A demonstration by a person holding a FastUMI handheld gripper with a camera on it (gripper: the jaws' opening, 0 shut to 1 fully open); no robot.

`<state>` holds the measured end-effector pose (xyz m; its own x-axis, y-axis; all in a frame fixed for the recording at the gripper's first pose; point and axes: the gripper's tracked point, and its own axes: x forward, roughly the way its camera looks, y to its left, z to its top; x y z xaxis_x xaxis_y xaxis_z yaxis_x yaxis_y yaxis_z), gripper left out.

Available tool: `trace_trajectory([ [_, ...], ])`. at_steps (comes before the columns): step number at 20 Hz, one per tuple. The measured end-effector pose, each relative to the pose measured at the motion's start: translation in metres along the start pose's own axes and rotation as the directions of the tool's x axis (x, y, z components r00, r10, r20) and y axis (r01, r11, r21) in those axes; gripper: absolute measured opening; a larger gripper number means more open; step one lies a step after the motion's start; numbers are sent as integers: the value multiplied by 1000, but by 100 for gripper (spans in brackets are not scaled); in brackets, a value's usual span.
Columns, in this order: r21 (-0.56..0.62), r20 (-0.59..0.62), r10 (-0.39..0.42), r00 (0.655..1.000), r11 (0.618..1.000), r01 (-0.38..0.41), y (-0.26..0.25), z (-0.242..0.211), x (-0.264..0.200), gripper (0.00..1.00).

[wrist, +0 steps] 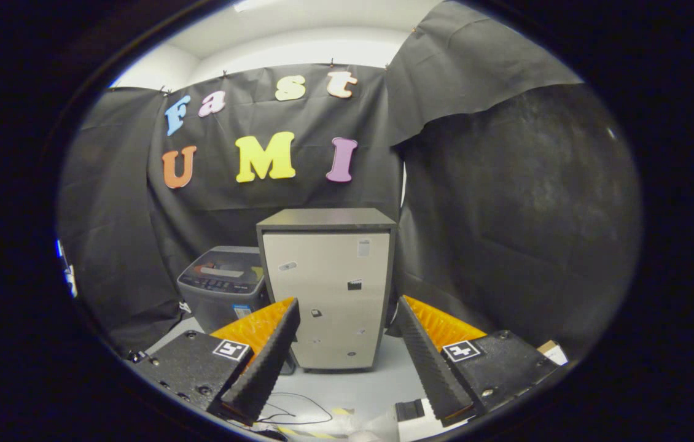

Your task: Put the clothes into the washing machine and then close the washing machine lid.

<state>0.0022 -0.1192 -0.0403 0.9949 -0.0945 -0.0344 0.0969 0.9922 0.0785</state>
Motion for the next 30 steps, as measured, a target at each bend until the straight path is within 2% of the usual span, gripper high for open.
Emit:
trace_trajectory([
  [5,-33,-8,3,1000,999,-3,0,-13,-4,99],
  [30,2,-37,-16,999,1000,16,-12,-20,-25,99],
])
